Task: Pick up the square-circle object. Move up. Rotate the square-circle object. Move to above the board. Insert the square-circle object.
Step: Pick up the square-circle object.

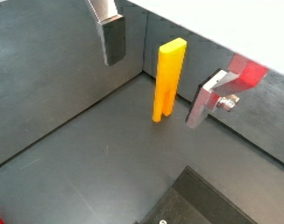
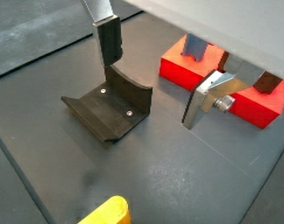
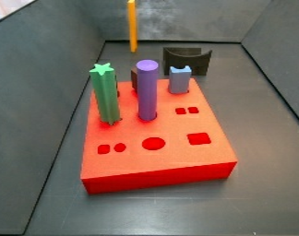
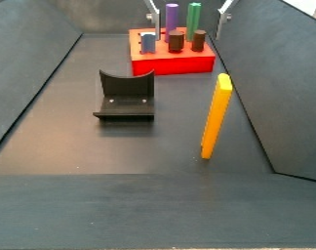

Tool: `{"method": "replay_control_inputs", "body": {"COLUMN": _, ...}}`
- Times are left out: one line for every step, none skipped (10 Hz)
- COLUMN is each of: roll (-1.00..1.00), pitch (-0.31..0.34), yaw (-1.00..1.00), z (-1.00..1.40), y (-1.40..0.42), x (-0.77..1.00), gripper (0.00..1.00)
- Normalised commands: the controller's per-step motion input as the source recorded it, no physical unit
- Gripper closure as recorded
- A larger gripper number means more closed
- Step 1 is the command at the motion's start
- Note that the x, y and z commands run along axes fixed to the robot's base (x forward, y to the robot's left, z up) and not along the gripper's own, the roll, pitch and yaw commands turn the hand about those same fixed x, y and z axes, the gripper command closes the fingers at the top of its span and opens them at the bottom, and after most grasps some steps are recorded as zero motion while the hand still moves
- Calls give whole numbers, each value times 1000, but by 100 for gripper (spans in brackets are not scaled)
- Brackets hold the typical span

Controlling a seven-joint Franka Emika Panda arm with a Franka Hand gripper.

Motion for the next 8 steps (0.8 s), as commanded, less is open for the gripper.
{"method": "replay_control_inputs", "body": {"roll": 0, "pitch": 0, "yaw": -89, "z": -57, "y": 280, "x": -123, "gripper": 0}}
{"method": "replay_control_inputs", "body": {"roll": -46, "pitch": -7, "yaw": -137, "z": -134, "y": 694, "x": -457, "gripper": 0}}
{"method": "replay_control_inputs", "body": {"roll": -17, "pitch": 0, "yaw": -183, "z": -109, "y": 654, "x": -563, "gripper": 0}}
{"method": "replay_control_inputs", "body": {"roll": -31, "pitch": 0, "yaw": -197, "z": -89, "y": 620, "x": -586, "gripper": 0}}
{"method": "replay_control_inputs", "body": {"roll": -57, "pitch": -3, "yaw": -203, "z": -54, "y": 574, "x": -603, "gripper": 0}}
{"method": "replay_control_inputs", "body": {"roll": -79, "pitch": -59, "yaw": -109, "z": -97, "y": 434, "x": -343, "gripper": 0}}
{"method": "replay_control_inputs", "body": {"roll": -77, "pitch": -37, "yaw": -63, "z": -214, "y": 397, "x": -66, "gripper": 0}}
{"method": "replay_control_inputs", "body": {"roll": -117, "pitch": -54, "yaw": -77, "z": -211, "y": 389, "x": -43, "gripper": 0}}
